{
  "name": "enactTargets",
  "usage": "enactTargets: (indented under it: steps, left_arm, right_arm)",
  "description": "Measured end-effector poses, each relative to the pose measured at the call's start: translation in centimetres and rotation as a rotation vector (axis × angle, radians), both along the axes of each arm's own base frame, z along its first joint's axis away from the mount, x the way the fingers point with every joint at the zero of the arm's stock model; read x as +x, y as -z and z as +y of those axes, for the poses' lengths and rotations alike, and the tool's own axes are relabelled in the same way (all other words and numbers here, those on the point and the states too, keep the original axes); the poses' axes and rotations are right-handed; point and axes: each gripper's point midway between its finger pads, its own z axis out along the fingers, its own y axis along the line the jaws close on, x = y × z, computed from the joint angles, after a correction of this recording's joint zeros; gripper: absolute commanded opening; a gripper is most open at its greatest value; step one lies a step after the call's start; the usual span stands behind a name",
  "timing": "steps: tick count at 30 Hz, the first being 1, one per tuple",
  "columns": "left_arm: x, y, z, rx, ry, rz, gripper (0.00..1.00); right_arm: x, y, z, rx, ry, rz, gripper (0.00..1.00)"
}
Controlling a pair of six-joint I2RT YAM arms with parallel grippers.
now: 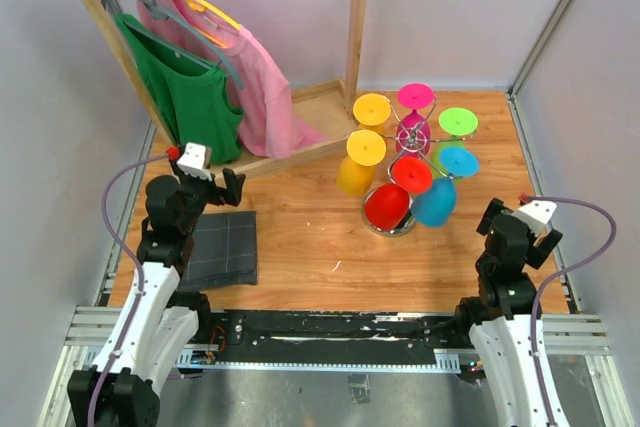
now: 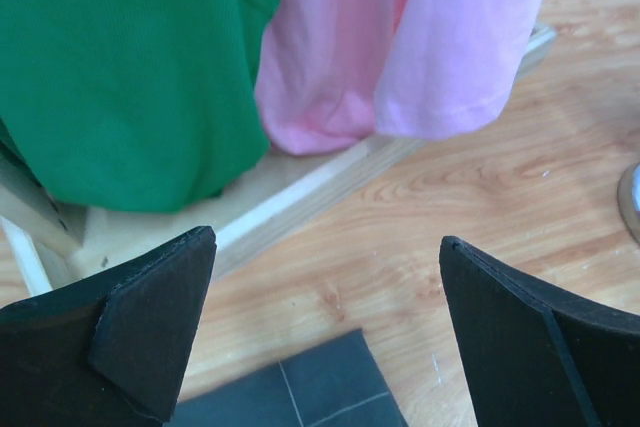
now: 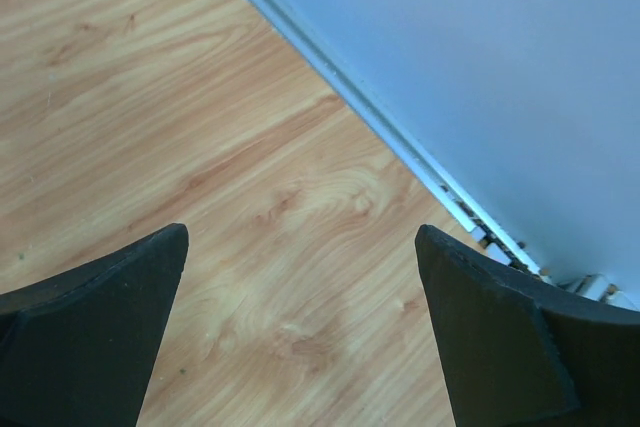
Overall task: Take the wine glass off the wine glass rack
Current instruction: Pick up the wine glass from the wine rack.
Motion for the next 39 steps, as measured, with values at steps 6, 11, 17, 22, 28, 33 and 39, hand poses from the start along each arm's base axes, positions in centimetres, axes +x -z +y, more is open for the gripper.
enactTargets:
  steps: [6, 11, 17, 22, 28, 33, 39]
  left_arm:
    - [0.4, -5.4, -0.1, 0.014, 0.014, -0.027, 0.99]
    - [0.7, -9.8, -0.7, -0.002, 0.041, -0.057, 0.99]
    - [1.6, -18.0, -2.0, -0.074, 0.097, -0.145, 0.99]
    - [2.3, -26.0, -3.6, -0.159, 0.15, -0.234, 0.99]
    - [1.2, -31.1, -8.4, -0.263, 0.309, -0.234, 0.99]
    - [1.4, -29.8, -11.4, -0.377, 0.401, -0.093, 0.99]
    - [2.2, -24.2, -14.1, -0.574, 0.441, 0.205, 0.99]
  right_arm:
    - [-1.6, -5.1, -0.9, -0.026, 0.058, -0.069, 0.98]
    - [-2.2, -10.7, -1.7, -0.042, 0.112, -0.153, 0.98]
    - [-1.1, -20.4, -2.0, -0.059, 0.129, -0.25, 0.98]
    - [0.6, -28.0, -1.3, -0.042, 0.082, -0.348, 0.98]
    - [2.0, -34.8, 0.4, 0.011, -0.029, -0.42, 0.98]
    - [3.6, -38.7, 3.0, 0.126, -0.156, -0.43, 0.98]
    - [5.2, -38.9, 6.5, 0.327, -0.284, -0.406, 0.98]
